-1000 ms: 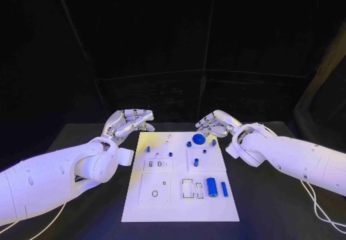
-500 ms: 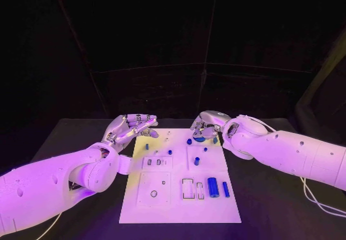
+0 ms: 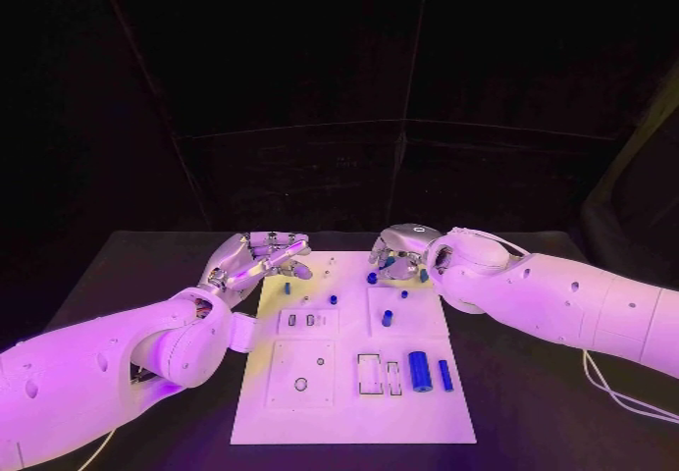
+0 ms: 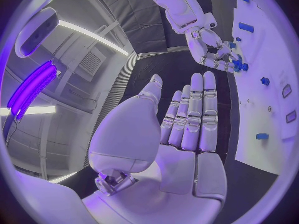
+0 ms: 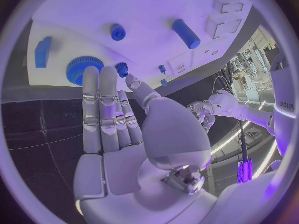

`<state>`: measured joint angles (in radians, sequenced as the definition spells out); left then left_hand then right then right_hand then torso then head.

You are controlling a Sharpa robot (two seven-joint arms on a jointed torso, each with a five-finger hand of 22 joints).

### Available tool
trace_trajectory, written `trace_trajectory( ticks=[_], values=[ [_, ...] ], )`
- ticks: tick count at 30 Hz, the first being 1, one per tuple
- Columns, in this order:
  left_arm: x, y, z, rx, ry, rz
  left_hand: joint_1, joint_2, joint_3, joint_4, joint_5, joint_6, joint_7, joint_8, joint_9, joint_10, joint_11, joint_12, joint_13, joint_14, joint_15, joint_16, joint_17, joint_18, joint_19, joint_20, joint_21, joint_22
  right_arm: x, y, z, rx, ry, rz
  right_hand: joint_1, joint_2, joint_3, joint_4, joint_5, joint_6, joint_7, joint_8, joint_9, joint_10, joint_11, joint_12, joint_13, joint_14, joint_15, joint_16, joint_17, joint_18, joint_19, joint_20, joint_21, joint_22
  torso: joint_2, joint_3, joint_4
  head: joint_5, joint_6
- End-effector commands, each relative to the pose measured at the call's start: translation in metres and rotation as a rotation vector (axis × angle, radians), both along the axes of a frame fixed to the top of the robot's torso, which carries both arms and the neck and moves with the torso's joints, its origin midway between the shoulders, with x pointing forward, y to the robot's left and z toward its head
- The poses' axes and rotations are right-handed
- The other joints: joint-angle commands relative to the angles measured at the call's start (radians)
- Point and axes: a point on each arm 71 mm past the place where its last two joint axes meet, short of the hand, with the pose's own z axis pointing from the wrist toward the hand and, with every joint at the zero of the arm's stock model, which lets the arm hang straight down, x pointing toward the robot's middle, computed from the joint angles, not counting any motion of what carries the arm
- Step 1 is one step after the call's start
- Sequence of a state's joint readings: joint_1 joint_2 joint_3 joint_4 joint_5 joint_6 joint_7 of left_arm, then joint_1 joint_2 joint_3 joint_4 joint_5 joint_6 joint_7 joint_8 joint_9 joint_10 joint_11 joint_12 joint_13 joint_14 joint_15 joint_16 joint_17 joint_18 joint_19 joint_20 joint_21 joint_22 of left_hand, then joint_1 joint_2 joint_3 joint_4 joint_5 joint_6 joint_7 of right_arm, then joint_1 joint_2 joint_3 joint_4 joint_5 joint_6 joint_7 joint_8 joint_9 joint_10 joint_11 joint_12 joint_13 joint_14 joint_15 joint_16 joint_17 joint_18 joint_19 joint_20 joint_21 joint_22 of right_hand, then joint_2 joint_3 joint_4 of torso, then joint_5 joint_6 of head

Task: Assemble the parts on the task board

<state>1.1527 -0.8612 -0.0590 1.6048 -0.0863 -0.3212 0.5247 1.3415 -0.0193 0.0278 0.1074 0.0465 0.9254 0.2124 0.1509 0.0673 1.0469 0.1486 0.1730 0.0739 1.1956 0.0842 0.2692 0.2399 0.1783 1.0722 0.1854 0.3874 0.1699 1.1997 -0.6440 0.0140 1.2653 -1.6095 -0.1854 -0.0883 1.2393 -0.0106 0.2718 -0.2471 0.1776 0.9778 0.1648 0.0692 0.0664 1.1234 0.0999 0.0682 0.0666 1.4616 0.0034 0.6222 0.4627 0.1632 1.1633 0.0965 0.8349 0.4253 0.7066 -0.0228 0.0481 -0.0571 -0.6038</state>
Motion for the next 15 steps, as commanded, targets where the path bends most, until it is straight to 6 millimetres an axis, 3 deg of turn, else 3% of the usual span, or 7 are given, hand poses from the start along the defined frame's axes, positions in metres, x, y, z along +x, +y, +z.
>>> trace_trajectory(
  ticks=[1,6,15],
  values=[
    [-0.0009,-0.0019,0.0017,-0.003,0.000,-0.024,-0.001,0.011,0.000,-0.007,0.005,-0.001,0.007,-0.007,-0.001,-0.001,0.005,-0.007,-0.002,-0.002,0.002,-0.006,0.002,0.002,0.006,0.002,0.006,0.000,0.0004,0.0022,-0.0020,-0.064,0.029,0.011,0.005,-0.011,0.004,0.011,-0.005,-0.010,-0.002,-0.004,0.001,-0.012,-0.001,-0.002,-0.001,0.024,0.002,0.033,0.023,0.020,-0.014,0.000,0.025,0.015,0.007,-0.0010,0.0009,0.001,0.000],
    [-0.0014,-0.0019,0.0022,-0.002,0.003,-0.027,-0.001,0.012,0.000,-0.007,0.005,-0.001,0.007,-0.007,-0.001,-0.001,0.005,-0.008,-0.002,-0.002,0.003,-0.007,0.003,0.002,0.006,0.002,0.006,0.000,0.0012,0.0045,-0.0034,-0.075,0.042,0.018,0.009,-0.011,0.007,0.018,-0.005,-0.012,-0.001,-0.003,0.001,-0.017,0.000,-0.002,-0.001,0.021,0.002,0.087,0.073,0.016,-0.011,0.002,0.063,0.055,0.014,0.0010,0.0020,0.002,-0.003],
    [-0.0010,-0.0006,0.0024,0.000,0.007,-0.026,-0.001,0.013,0.000,-0.008,0.005,-0.001,0.007,-0.008,-0.001,-0.002,0.005,-0.009,-0.002,-0.002,0.003,-0.007,0.004,0.002,0.007,0.002,0.006,0.000,0.0012,0.0084,-0.0041,-0.078,0.049,0.031,0.016,-0.002,0.025,0.027,-0.003,0.002,0.000,0.000,0.002,-0.003,0.000,0.002,0.000,0.023,0.003,0.175,0.157,0.005,0.008,0.003,0.134,0.141,0.025,0.0003,0.0053,0.001,-0.004]
  ],
)
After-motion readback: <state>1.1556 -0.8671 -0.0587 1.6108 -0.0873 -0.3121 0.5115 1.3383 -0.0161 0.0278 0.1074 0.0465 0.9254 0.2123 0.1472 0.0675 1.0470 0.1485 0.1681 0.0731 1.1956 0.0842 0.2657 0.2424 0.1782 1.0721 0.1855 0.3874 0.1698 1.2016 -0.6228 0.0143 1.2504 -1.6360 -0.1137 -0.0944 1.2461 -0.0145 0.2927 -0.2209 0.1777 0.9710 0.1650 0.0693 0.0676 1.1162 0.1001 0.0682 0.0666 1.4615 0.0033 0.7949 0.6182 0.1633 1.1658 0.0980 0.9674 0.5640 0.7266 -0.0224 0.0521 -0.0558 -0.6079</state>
